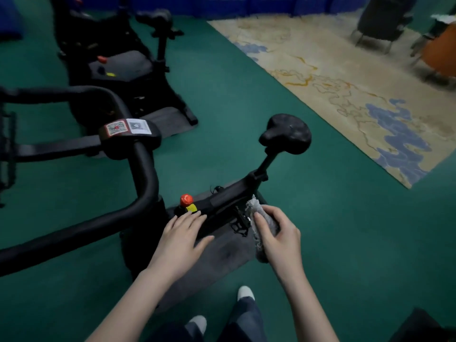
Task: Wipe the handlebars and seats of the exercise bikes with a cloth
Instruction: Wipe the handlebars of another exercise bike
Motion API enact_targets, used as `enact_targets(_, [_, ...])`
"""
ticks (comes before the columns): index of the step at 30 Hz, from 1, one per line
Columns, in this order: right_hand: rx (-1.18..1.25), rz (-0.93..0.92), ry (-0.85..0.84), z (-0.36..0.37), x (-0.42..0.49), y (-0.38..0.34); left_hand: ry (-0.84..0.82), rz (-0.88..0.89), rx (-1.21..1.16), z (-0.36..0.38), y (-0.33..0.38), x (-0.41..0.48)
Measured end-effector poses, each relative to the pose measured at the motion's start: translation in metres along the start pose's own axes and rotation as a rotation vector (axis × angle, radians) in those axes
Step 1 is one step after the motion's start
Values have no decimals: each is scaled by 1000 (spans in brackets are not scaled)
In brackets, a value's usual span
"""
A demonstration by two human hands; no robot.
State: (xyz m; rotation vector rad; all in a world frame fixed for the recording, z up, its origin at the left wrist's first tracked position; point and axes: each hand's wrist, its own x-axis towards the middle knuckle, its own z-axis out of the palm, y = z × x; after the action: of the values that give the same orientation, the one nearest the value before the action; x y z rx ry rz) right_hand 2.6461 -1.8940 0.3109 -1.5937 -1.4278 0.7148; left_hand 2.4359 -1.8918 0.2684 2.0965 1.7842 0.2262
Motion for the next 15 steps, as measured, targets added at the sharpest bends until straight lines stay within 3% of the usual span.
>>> enact_targets(15, [137, -315, -537, 10, 113, -4, 447, -552, -100, -26, 66, -13])
